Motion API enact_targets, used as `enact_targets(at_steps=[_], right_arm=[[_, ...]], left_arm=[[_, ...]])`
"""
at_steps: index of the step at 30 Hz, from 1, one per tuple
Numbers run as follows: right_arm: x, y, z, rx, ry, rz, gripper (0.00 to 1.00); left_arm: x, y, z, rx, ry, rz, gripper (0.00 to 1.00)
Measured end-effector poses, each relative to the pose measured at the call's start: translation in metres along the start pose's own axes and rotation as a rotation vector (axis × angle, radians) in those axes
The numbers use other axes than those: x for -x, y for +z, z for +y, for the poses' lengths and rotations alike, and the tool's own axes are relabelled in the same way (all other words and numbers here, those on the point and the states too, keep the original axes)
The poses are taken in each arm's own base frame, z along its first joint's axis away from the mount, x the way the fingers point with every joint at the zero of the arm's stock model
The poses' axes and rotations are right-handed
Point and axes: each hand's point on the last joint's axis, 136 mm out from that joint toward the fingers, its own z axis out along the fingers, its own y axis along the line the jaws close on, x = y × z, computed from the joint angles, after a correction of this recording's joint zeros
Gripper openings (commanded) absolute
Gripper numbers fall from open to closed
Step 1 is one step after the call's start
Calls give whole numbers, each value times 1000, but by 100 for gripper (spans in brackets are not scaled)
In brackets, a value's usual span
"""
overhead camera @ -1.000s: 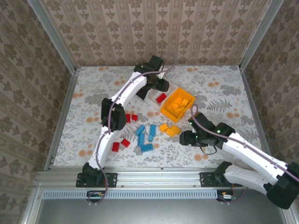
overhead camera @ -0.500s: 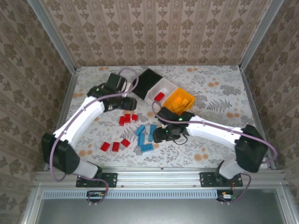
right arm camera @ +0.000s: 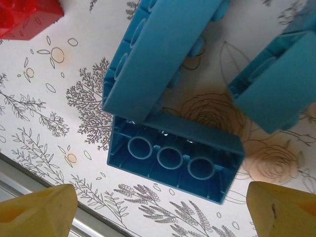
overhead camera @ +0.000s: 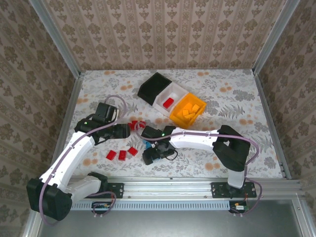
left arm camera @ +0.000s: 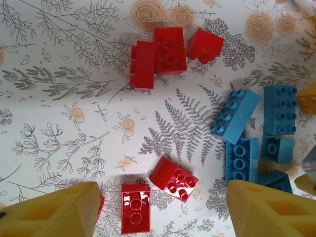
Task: Sort the legos into containers by color
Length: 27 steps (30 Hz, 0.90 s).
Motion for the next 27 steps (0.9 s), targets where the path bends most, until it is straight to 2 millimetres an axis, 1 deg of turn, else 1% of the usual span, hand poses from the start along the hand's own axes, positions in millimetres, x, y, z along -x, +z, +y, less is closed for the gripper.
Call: enact_targets(at_steps=[4,6,10,15,19,23,25,27], right_arm=[[2,7,4,-8,-3,5,90],[7,9,6,-12,-2,2,89],[16,16,6,-38,0,-9,84],[14,20,-6,-104,12,-2,68],[15,19,-9,-124,20,-13,60],[15,12,-14,-147,23,-29,58],[14,0,-17,-153,24,-42,58],[17,-21,-17,-135,30,-75,58]], left_arm=[[-3,2,2,-2,-11,10,71],[-5,4,4,-3,-17,17,71],[-6,0,6,-12,-28,3,72],[-6,-7,7,-26,-42,-25,72],[-8,-6,8,-32,-47,-18,73],[-9,-6,6,-42,-48,-14,73],[-9,-6,5,-48,-48,-13,73],[-9,-6,4,-55,-48,-11,73]])
